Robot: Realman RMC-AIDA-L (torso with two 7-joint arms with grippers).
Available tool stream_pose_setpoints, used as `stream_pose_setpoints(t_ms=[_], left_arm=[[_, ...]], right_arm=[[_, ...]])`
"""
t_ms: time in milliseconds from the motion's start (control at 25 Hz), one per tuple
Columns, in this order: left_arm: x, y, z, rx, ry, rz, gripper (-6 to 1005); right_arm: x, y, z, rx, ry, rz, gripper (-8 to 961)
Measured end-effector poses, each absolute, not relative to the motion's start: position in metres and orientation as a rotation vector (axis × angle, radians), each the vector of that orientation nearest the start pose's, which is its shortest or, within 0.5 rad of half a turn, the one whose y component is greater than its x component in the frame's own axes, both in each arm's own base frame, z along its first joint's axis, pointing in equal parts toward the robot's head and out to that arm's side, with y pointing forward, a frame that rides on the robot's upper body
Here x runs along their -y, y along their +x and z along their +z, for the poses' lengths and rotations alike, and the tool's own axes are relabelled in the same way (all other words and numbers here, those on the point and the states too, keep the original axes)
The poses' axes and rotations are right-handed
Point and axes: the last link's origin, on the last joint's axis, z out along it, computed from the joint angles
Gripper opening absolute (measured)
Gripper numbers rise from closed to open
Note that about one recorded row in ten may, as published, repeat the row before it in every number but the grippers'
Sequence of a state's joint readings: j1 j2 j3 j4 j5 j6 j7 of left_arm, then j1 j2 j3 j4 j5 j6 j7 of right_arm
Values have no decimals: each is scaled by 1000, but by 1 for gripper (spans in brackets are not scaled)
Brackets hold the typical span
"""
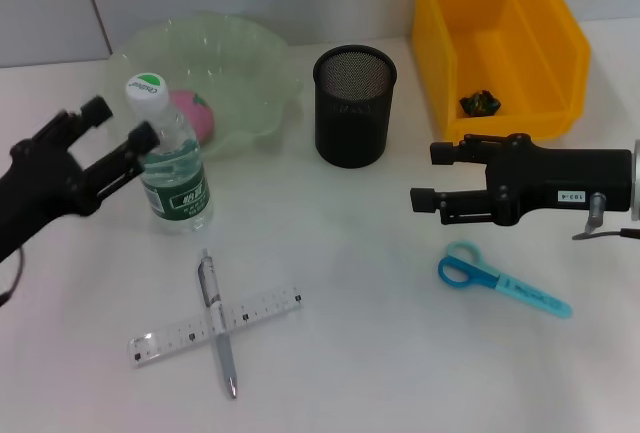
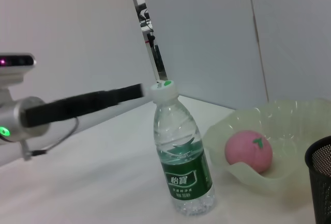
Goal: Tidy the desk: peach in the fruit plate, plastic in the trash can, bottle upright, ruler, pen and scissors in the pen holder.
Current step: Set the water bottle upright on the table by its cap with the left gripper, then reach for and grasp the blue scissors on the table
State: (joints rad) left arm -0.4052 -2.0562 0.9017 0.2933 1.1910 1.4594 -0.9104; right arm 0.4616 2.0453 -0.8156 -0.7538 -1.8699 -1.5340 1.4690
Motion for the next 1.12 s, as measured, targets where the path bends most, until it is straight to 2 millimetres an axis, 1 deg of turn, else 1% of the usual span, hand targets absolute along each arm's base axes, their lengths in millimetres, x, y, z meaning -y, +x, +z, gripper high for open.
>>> stream_pose_setpoints(t_ms=[40, 80, 160, 200, 240, 320, 360, 400, 440, 480, 560, 640, 720, 880, 1000, 1040, 1080, 1120], left_arm=[[-302, -290, 11, 632, -2237, -1140, 796], [-296, -290, 16, 656, -2285, -1146, 796], [-288, -290, 25, 682, -2360, -1145, 797], [-288, -290, 25, 682, -2360, -1145, 797], [-281, -291, 33, 713, -2422, -1137, 797], [-274, -292, 36, 734, -2496, -1098, 797], [-274, -292, 36, 734, -2496, -1098, 797], [-271, -292, 36, 742, -2544, -1063, 797], [-267, -291, 32, 744, -2637, -980, 797], [-266, -290, 30, 743, -2663, -953, 797], [-266, -290, 30, 743, -2663, -953, 797], [-264, -287, 21, 737, -2736, -872, 797], [-263, -285, 17, 719, -2758, -847, 797], [-262, -284, 15, 706, -2753, -845, 796], [-261, -284, 15, 702, -2755, -850, 796], [-261, -282, 14, 675, -2755, -857, 796], [-261, -282, 14, 675, -2755, -857, 796], [-261, -281, 12, 639, -2735, -877, 796]], right_arm=[[-331, 264, 20, -641, -2682, 696, 755], [-331, 264, 20, -641, -2682, 696, 754], [-331, 264, 20, -642, -2683, 696, 753], [-331, 264, 20, -641, -2684, 696, 752], [-331, 264, 20, -641, -2686, 698, 751], [-330, 264, 20, -638, -2693, 690, 750], [-330, 264, 20, -637, -2698, 682, 749], [-330, 265, 19, -638, -2703, 672, 748], [-330, 264, 19, -637, -2709, 665, 747], [-330, 264, 18, -635, -2713, 659, 747], [-329, 264, 18, -634, -2722, 652, 745], [-328, 264, 17, -633, -2730, 650, 743], [-328, 263, 17, -631, -2738, 652, 742], [-326, 263, 17, -642, -2758, 638, 739], [-326, 260, 20, -659, -2792, 581, 736], [-326, 257, 23, -680, -2820, 522, 735], [-326, 257, 23, -680, -2820, 522, 735], [-328, 250, 26, -702, -2847, 447, 734]])
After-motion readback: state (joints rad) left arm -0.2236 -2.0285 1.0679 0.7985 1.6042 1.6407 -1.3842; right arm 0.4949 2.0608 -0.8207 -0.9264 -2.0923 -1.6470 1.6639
